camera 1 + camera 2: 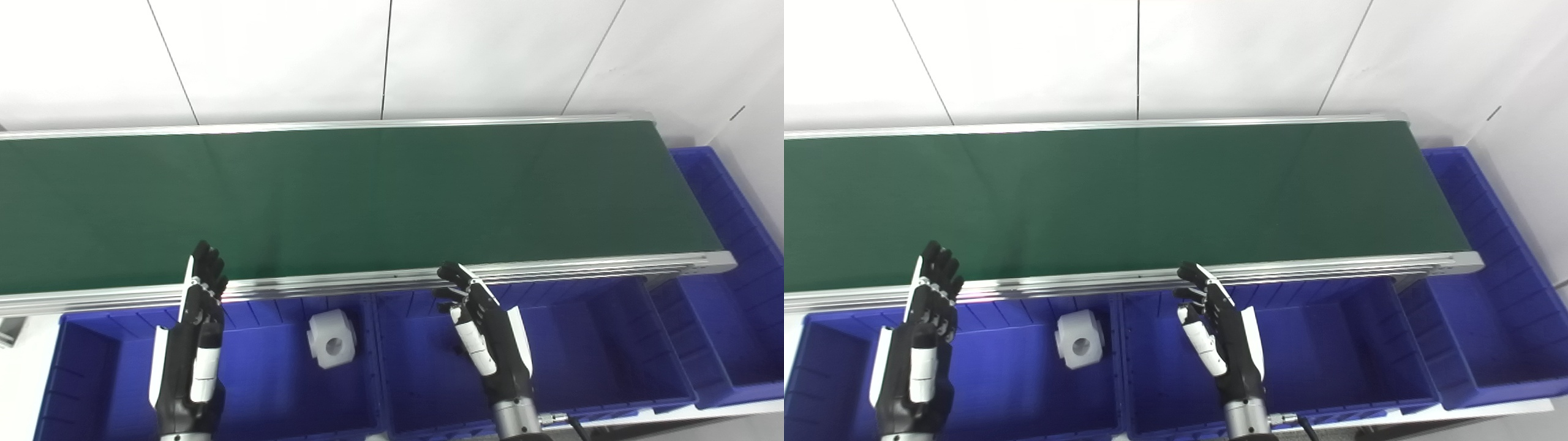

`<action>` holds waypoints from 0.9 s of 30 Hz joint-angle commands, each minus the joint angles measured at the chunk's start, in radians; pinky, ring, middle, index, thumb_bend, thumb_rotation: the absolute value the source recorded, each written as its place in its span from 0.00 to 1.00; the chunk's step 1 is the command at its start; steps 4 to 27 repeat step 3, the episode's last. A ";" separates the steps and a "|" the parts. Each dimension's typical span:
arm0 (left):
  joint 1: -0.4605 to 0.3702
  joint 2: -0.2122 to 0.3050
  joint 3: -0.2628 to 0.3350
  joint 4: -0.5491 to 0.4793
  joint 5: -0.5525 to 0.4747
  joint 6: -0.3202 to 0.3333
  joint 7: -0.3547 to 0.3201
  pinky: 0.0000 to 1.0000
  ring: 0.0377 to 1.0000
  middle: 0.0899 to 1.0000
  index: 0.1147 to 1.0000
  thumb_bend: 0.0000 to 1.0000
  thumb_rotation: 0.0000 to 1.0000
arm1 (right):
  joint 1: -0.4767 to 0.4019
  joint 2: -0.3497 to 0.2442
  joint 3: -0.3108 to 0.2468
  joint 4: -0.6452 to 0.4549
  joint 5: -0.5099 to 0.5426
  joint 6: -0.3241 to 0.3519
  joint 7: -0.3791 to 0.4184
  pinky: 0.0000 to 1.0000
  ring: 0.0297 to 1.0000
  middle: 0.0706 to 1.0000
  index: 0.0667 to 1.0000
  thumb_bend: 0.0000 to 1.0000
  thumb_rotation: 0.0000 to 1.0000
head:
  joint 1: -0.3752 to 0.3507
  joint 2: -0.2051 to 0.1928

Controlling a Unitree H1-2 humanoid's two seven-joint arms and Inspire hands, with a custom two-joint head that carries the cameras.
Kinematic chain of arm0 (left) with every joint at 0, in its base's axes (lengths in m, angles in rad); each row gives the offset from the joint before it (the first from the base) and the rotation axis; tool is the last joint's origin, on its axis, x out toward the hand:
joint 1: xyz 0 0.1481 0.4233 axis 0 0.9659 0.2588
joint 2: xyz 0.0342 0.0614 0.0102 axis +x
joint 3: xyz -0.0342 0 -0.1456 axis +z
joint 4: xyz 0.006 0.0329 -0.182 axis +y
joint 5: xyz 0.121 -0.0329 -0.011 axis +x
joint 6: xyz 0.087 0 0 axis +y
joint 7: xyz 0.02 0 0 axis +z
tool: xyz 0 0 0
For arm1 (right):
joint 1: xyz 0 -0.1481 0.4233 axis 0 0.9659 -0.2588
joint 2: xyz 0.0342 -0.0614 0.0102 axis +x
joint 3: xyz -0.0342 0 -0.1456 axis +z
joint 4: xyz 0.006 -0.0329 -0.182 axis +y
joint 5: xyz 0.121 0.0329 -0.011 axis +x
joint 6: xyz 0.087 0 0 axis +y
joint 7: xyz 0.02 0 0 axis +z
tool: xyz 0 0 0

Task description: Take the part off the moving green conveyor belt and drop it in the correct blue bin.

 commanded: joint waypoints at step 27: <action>0.007 -0.005 -0.015 -0.033 -0.004 0.004 0.003 1.00 1.00 1.00 1.00 0.61 0.89 | 0.014 0.002 -0.002 -0.030 -0.007 -0.051 0.007 0.67 0.73 0.82 0.83 0.73 0.92 | 0.019 -0.005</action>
